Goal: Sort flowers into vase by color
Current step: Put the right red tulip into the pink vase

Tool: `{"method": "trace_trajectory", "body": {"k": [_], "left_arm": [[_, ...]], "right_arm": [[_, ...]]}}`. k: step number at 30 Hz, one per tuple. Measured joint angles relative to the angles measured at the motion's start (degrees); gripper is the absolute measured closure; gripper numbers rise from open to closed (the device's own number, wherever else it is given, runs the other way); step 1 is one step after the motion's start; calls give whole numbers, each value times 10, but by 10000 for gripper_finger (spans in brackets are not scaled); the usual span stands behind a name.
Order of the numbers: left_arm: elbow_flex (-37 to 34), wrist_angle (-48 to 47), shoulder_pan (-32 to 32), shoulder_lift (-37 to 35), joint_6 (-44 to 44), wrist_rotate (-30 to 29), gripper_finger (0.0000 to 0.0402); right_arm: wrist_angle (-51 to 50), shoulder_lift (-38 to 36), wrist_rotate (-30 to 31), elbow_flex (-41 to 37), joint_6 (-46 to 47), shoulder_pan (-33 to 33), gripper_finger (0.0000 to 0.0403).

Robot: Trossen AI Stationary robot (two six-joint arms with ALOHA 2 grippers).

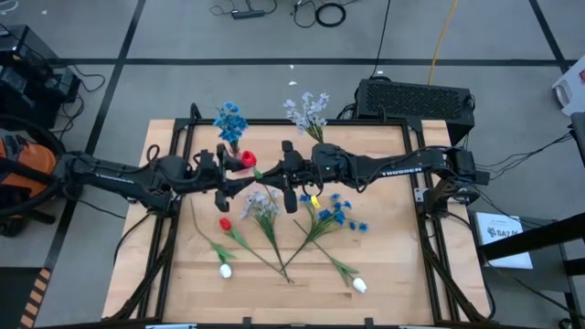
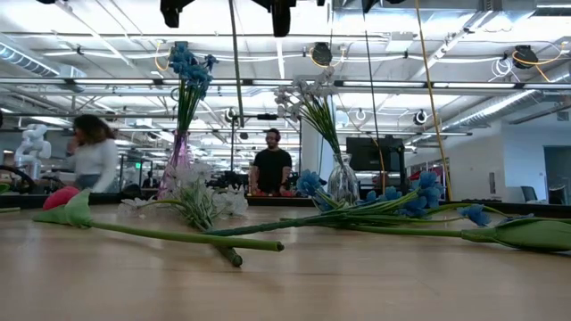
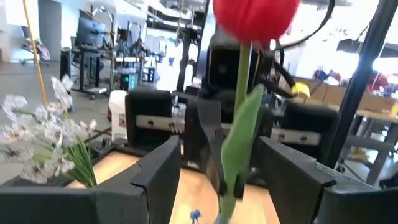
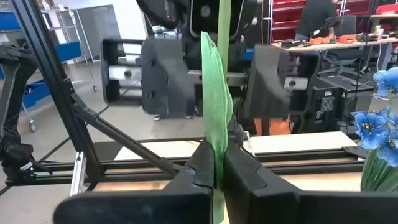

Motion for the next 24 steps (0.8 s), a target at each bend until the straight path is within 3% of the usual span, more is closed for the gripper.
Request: {"method": "trace_trajectory", "body": {"k": [19,24], "left_arm": [[0,37,12,37,-15,26,186],[0,37,12,37,-15,26,221]], "right_arm": [[-23,0,-11,0,-4,0,399],[-23,0,-10,0,-4,0,399]]}}
